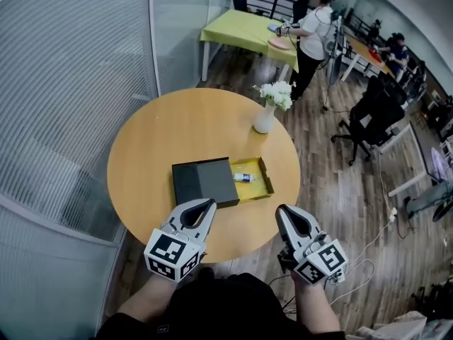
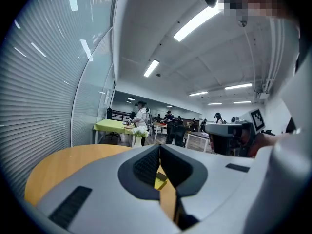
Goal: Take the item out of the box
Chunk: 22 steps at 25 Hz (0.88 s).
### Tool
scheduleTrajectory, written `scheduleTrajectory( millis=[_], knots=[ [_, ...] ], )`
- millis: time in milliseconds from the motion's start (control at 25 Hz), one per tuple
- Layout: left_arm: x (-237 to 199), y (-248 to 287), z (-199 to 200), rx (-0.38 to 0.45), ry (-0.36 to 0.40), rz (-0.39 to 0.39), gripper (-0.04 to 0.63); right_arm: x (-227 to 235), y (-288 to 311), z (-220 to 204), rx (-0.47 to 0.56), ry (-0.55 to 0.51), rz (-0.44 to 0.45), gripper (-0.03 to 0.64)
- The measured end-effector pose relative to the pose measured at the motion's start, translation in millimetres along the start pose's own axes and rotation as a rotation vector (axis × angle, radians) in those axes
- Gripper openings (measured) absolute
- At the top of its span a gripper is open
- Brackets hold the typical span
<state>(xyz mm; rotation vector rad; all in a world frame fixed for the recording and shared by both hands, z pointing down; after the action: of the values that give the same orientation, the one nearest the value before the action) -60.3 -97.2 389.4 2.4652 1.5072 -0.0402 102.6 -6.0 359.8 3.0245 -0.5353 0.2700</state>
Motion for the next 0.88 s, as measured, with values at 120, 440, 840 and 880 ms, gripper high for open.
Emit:
scheduleTrajectory(
  millis=[120, 440, 840, 880],
  knots=[
    [-4.1, 6.8, 1.7, 0.011, -0.002, -0.010, 0.014, 4.1, 8.9, 2.9, -0.005, -0.012, 0.005, 0.038],
    [-25.0, 28.0, -5.1, -0.005, -0.011, 0.038, 0.014, 33.6, 46.4, -9.9, -0.027, 0.011, 0.069, 0.038],
    [-43.8, 81.3, 1.2, -0.046, -0.053, 0.189, 0.014, 107.3, 88.6, -14.8, -0.083, 0.055, 0.204, 0.038],
    [-43.7, 89.7, 1.3, -0.049, -0.057, 0.200, 0.014, 117.5, 91.3, -17.2, -0.090, 0.062, 0.214, 0.038]
  ],
)
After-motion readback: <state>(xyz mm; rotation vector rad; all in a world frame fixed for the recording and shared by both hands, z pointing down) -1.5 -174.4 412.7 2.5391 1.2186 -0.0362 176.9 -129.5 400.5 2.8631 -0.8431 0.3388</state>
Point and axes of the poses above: the fingertips, and each gripper's own axes: y forward along the fingers, x to its right, z out of its top, the point moved 3 cm from there along -y, backward along the fingers, and after that the axes turned 2 degrees about -x, right-handed, at the moved point
